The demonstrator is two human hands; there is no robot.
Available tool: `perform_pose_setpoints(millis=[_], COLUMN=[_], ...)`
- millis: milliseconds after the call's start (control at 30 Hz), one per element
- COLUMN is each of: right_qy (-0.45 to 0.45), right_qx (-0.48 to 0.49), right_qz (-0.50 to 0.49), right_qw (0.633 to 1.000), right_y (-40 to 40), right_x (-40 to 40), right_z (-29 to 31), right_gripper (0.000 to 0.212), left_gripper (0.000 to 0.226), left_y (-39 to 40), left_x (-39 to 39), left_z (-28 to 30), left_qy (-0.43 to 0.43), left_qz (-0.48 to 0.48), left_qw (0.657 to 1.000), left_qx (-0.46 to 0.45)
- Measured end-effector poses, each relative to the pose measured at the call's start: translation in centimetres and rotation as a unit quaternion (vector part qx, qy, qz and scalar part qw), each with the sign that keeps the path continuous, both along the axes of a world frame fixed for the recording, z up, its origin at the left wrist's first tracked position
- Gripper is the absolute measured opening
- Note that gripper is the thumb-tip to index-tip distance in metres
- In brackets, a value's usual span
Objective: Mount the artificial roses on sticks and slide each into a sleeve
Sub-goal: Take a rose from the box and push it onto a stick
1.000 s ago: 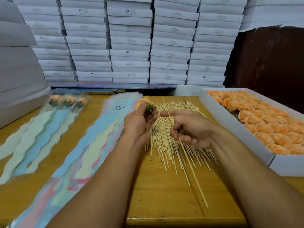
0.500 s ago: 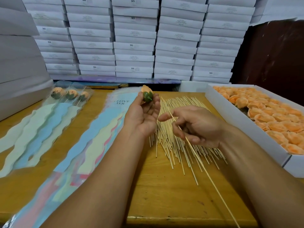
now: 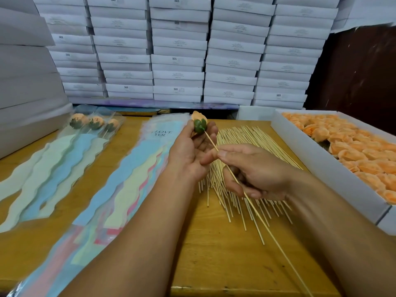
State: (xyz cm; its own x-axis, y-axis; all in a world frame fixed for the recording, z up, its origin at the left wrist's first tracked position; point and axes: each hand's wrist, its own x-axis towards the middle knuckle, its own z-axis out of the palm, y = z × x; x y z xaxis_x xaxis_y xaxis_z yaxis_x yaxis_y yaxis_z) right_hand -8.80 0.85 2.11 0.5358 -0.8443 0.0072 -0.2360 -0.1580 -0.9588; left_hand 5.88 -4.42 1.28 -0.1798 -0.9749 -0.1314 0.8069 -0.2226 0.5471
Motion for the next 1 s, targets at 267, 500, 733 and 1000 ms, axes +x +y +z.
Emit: perform_pose_setpoints(millis=[267, 500, 733, 1000], right_qy=[0.013, 0.016, 0.023, 0.024], right_qx=[-0.004, 0.003, 0.005, 0.01], right_qz=[-0.019, -0.019, -0.023, -0.017], right_qw=[1.0, 1.0, 0.999, 1.0], right_y=[0.12, 0.2, 0.21, 0.1], right_x=[0.09, 0.02, -0.03, -0.13], right_z=[0.17, 0.25, 0.28, 0.15], right_gripper=[0.031, 0.031, 0.031, 0.031], left_gripper=[0.038, 0.038, 0.039, 0.035], left_y=[0.08, 0.14, 0.25, 0.31], left_x=[-0.17, -0.21, -0.29, -0.2], left_z=[-0.01, 0.02, -0.02, 0.0], left_qy=[-0.014, -0.02, -0.022, -0.024], left_qz=[0.004, 0.011, 0.014, 0.012], left_qw=[1.0, 1.0, 1.0, 1.0], left_qx=[-0.004, -0.009, -0.013, -0.01])
